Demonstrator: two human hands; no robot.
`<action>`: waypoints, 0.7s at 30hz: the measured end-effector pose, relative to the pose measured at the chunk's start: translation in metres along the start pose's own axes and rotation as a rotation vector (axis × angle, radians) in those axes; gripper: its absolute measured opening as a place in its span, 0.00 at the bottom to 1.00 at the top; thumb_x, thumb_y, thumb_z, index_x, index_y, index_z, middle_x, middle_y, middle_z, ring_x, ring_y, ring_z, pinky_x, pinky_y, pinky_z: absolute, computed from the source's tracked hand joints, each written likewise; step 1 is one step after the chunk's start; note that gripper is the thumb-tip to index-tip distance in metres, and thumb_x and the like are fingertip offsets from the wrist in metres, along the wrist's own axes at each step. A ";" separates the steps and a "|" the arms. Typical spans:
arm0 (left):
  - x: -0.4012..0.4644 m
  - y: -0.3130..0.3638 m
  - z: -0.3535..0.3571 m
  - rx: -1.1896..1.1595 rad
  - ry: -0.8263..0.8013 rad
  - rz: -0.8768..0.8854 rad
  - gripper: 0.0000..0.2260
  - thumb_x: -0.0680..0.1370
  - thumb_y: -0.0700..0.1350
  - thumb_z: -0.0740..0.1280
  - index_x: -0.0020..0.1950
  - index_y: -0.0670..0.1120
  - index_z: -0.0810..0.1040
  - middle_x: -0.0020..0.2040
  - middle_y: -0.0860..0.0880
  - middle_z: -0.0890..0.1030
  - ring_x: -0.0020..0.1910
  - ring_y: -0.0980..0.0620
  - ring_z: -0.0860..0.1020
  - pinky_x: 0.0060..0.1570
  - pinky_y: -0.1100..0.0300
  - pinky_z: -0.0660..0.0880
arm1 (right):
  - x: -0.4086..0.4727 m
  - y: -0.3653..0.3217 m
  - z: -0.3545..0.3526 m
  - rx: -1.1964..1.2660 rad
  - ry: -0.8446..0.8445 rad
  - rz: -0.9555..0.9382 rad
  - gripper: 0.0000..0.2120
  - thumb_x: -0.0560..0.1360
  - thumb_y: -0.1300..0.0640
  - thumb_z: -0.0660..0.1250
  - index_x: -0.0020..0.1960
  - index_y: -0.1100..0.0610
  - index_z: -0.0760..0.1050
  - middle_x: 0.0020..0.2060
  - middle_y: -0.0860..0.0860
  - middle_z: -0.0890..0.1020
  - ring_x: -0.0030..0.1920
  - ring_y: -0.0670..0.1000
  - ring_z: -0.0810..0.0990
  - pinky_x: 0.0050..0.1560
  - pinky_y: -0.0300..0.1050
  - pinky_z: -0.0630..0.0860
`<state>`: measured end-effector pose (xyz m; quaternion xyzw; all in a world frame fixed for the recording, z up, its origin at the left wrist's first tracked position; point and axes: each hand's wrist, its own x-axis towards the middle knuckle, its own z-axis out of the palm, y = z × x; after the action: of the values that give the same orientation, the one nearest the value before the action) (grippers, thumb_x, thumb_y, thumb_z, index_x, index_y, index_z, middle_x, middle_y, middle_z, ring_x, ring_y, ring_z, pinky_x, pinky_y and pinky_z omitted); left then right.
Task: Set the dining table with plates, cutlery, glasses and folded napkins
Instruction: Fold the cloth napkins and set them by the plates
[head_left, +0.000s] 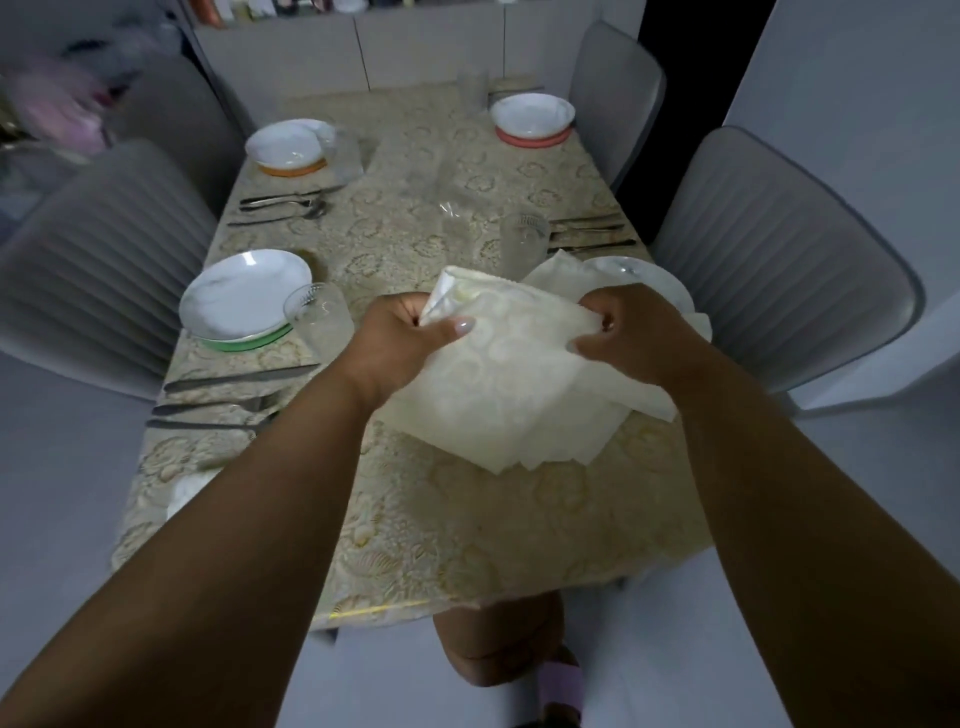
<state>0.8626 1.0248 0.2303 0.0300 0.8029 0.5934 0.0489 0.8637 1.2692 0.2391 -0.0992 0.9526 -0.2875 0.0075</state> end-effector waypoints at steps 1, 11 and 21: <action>0.000 0.003 -0.006 -0.012 0.042 0.025 0.08 0.75 0.41 0.72 0.37 0.40 0.78 0.30 0.54 0.79 0.30 0.59 0.76 0.31 0.67 0.73 | 0.003 -0.005 0.004 0.040 0.102 -0.009 0.10 0.71 0.57 0.73 0.47 0.63 0.78 0.35 0.50 0.76 0.36 0.48 0.73 0.33 0.29 0.64; -0.068 -0.068 -0.021 0.175 0.003 0.031 0.10 0.76 0.38 0.69 0.52 0.52 0.81 0.43 0.59 0.82 0.38 0.69 0.79 0.40 0.72 0.73 | -0.031 -0.009 0.062 0.224 0.093 -0.082 0.03 0.72 0.59 0.72 0.43 0.57 0.78 0.33 0.46 0.77 0.33 0.39 0.74 0.33 0.29 0.66; -0.129 -0.151 0.007 0.121 -0.051 -0.304 0.11 0.78 0.40 0.66 0.49 0.53 0.85 0.46 0.56 0.85 0.48 0.61 0.82 0.54 0.58 0.79 | -0.067 0.026 0.119 0.414 -0.335 0.086 0.10 0.69 0.54 0.76 0.47 0.53 0.78 0.39 0.46 0.81 0.41 0.43 0.79 0.42 0.38 0.74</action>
<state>0.9932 0.9737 0.0894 -0.0741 0.8309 0.5288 0.1564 0.9328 1.2380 0.1228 -0.1013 0.8625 -0.4550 0.1971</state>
